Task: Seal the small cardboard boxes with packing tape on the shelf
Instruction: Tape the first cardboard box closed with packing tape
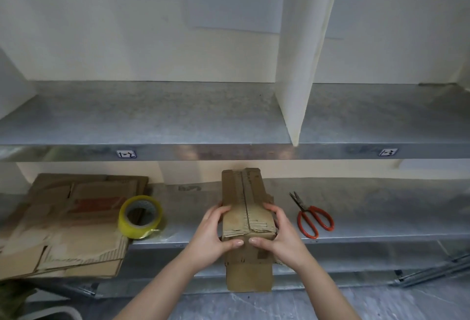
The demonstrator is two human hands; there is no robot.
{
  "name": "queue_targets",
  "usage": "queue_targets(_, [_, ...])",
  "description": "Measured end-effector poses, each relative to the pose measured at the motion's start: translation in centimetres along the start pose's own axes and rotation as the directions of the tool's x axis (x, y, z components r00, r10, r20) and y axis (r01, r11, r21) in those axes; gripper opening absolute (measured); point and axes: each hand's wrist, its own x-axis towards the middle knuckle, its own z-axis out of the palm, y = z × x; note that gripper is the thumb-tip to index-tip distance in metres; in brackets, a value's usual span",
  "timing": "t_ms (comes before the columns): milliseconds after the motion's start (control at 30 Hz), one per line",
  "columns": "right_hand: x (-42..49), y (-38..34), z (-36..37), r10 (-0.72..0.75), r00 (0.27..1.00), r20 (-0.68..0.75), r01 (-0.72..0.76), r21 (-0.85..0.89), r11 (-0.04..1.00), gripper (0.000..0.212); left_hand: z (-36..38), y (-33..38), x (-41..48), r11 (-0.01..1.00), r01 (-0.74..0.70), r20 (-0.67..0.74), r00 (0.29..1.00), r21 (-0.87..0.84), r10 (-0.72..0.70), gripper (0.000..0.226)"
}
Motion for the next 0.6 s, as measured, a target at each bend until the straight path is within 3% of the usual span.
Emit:
queue_targets(167, [3.0, 1.0, -0.8, 0.011, 1.0, -0.01, -0.012, -0.03, 0.999, 0.088, 0.1, -0.5, 3.0, 1.0, -0.02, -0.032, 0.999, 0.013, 0.021, 0.088])
queue_targets(333, [4.2, 3.5, -0.2, 0.023, 0.998, 0.051, -0.019, -0.078, 0.997, 0.092, 1.8, -2.2, 4.4, 0.997, -0.002, 0.025, 1.0, 0.072, 0.0, 0.089])
queue_targets(467, [4.2, 5.1, 0.3, 0.002, 0.998, 0.06, 0.004, -0.102, 0.995, 0.089, 2.6, -3.1, 4.4, 1.0, 0.019, 0.006, 1.0, -0.006, -0.019, 0.091])
queue_targets(600, [4.1, 5.1, 0.3, -0.04, 0.997, 0.066, 0.052, -0.196, 0.979, 0.095, 2.1, -3.1, 4.7, 0.986, -0.019, 0.069, 0.998, 0.169, 0.007, 0.103])
